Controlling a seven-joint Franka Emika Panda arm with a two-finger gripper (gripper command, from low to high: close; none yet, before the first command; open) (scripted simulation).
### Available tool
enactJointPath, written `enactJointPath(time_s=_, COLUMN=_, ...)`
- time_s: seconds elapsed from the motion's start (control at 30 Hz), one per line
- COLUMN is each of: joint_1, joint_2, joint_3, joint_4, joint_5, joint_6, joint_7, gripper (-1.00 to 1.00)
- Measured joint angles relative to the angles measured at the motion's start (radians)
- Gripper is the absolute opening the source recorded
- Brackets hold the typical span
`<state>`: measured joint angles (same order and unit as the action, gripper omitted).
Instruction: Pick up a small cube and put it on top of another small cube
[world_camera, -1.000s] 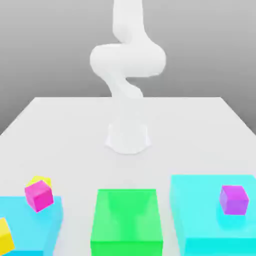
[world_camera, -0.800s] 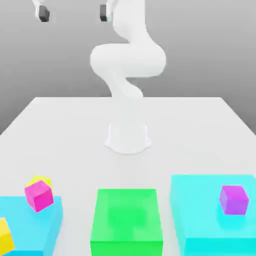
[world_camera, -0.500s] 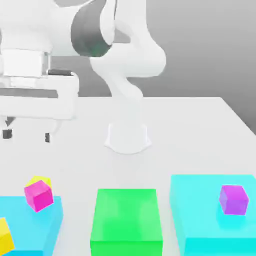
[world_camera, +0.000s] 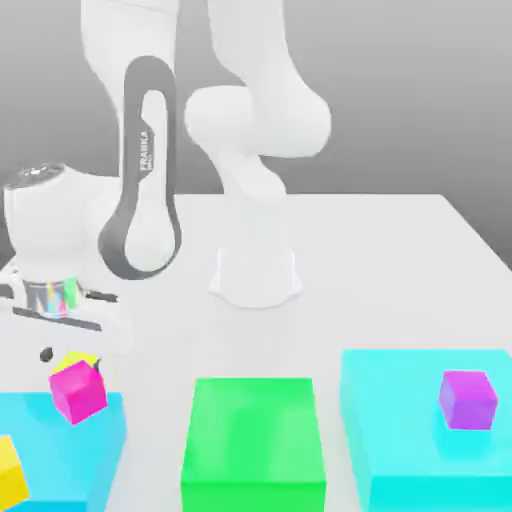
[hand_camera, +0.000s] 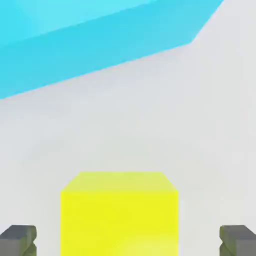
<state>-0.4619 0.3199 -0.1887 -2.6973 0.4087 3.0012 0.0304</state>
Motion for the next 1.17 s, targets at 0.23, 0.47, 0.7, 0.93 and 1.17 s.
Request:
enactJointPath(time_s=0.23, joint_1=-0.002, joint_2=0.001, joint_3=0.002, joint_4=0.000, joint_5=-0.002, joint_6=-0.001, joint_7=0.002, gripper=-1.00)
enactJointPath(time_s=0.47, joint_1=0.125, joint_2=-0.186, joint_3=-0.183, joint_4=-0.046, joint_5=-0.251, joint_6=-0.135, joint_7=0.189, gripper=-1.00)
enactJointPath(time_s=0.7, joint_1=0.119, joint_2=-0.307, joint_3=-0.192, joint_4=0.051, joint_5=-0.300, joint_6=-0.366, joint_7=0.207, gripper=-1.00)
enactJointPath(time_s=0.93, joint_1=0.238, joint_2=-0.391, joint_3=-0.091, joint_4=0.171, joint_5=-0.422, joint_6=-0.547, joint_7=0.280, gripper=-1.00)
enactJointPath(time_s=1.17, joint_1=0.242, joint_2=-0.284, joint_3=-0.087, joint_4=0.152, joint_5=-0.383, joint_6=-0.423, joint_7=0.251, gripper=1.00)
